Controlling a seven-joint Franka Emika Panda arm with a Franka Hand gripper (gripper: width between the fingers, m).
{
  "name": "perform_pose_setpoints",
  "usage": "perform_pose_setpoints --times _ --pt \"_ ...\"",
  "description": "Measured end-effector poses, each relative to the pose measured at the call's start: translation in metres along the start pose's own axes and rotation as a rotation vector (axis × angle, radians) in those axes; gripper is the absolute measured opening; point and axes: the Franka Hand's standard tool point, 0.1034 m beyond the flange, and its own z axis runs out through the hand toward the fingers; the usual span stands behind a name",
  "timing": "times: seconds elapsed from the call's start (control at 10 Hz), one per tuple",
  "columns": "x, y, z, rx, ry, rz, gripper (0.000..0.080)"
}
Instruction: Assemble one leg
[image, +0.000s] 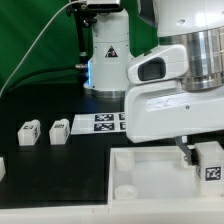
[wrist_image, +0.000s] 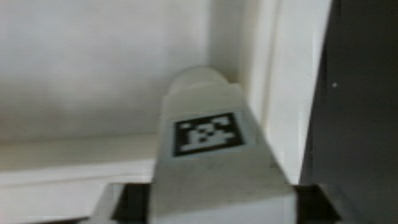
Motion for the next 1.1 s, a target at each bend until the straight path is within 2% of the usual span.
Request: perform_pose_setpoints --times 0.3,0.4,0.7,0.8,1.0,1.1 --pt "-0.0013 0.0031 -0.0009 0.002 -0.001 0.550 0.0295" --pt "-0.0039 0.0035 -0.0003 0.014 -0.012 0.789 0.0295" --pt "-0.0085 -0.0017 0.0016 0.040 -0.055 1.286 0.0295" --pt "-0.0087 -0.0034 0.0017 0.051 -0.069 1.404 0.0295" --pt "-0.0091 -0.0032 0.0024 0.052 -0.067 1.322 0.0295" --pt "-0.0095 -0.0036 0.0028 0.052 -0.068 1.317 0.0473"
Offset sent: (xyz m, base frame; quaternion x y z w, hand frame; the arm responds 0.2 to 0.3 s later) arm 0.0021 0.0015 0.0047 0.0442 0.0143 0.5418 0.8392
